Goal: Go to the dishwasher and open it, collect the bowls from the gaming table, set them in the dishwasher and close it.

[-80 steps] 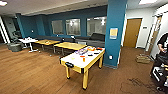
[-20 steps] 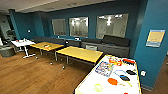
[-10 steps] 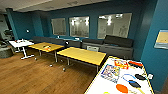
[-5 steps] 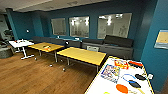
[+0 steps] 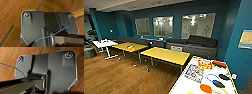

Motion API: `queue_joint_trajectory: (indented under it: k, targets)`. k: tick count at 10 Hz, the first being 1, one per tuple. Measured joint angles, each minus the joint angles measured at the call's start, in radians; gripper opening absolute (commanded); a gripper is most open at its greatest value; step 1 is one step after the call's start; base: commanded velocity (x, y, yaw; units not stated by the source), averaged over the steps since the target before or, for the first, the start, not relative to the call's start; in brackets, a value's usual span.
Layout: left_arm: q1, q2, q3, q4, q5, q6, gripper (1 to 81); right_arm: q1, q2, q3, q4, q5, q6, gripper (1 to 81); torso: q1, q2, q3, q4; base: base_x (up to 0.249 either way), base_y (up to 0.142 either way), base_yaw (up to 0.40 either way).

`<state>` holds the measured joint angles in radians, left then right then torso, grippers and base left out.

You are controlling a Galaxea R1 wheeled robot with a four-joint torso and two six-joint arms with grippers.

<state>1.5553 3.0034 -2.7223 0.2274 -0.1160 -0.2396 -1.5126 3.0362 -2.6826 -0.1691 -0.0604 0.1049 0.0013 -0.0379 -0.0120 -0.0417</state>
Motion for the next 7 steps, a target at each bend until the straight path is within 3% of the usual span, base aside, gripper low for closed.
queue_joint_trajectory:
  k: [7]
  targets:
    - [0.0,-0.003,0.001,0.0,-0.003,0.0,81.1,-0.003,0.002,-0.003,0.0,0.0,0.0,81.1,-0.001,0.0,0.0,0.0,0.0,0.0,-0.4]
